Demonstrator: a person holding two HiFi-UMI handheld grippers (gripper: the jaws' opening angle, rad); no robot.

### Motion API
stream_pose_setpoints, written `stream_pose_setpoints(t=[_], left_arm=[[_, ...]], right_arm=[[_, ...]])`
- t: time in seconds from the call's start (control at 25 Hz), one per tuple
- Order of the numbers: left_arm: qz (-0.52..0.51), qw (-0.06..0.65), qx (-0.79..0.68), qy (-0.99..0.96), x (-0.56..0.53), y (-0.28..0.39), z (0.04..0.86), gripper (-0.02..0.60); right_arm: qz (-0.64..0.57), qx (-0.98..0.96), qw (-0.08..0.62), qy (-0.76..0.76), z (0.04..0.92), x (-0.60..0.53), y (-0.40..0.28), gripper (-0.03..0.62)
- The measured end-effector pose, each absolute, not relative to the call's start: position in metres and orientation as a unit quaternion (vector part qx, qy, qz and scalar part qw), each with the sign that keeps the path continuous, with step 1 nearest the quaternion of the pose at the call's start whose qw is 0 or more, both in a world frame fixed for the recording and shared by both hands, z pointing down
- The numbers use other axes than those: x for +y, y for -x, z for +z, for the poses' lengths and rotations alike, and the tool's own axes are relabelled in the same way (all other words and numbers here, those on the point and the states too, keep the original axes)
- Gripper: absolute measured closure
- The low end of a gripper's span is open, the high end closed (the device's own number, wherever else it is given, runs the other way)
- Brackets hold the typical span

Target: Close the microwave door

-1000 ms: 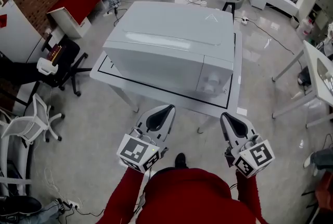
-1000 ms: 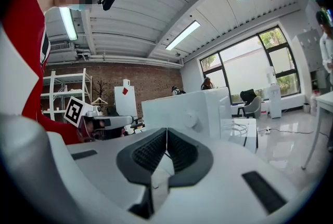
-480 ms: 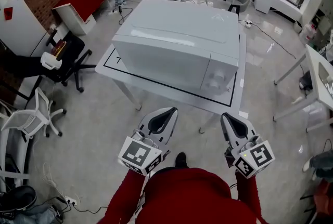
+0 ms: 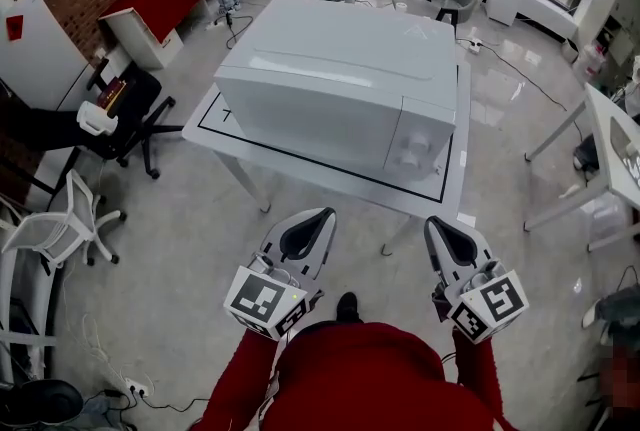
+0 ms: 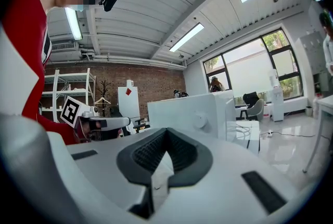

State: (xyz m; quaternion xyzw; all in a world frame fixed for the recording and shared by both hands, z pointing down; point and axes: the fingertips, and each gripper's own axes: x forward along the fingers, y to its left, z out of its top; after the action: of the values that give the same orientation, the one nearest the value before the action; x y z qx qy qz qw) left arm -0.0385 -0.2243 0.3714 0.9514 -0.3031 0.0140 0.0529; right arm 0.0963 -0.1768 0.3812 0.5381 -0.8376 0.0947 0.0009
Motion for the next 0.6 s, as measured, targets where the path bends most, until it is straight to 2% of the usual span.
stream_pose_setpoints(t=[0.6], left_arm=[[0.028,0.064,-0.316,-0.946,-0.2217,0.0468,0.3778,0.571]], right_arm=[[0.092,-0.834,0.006,-0.543,0.3832,-0.1763,-0.0996,0.582]])
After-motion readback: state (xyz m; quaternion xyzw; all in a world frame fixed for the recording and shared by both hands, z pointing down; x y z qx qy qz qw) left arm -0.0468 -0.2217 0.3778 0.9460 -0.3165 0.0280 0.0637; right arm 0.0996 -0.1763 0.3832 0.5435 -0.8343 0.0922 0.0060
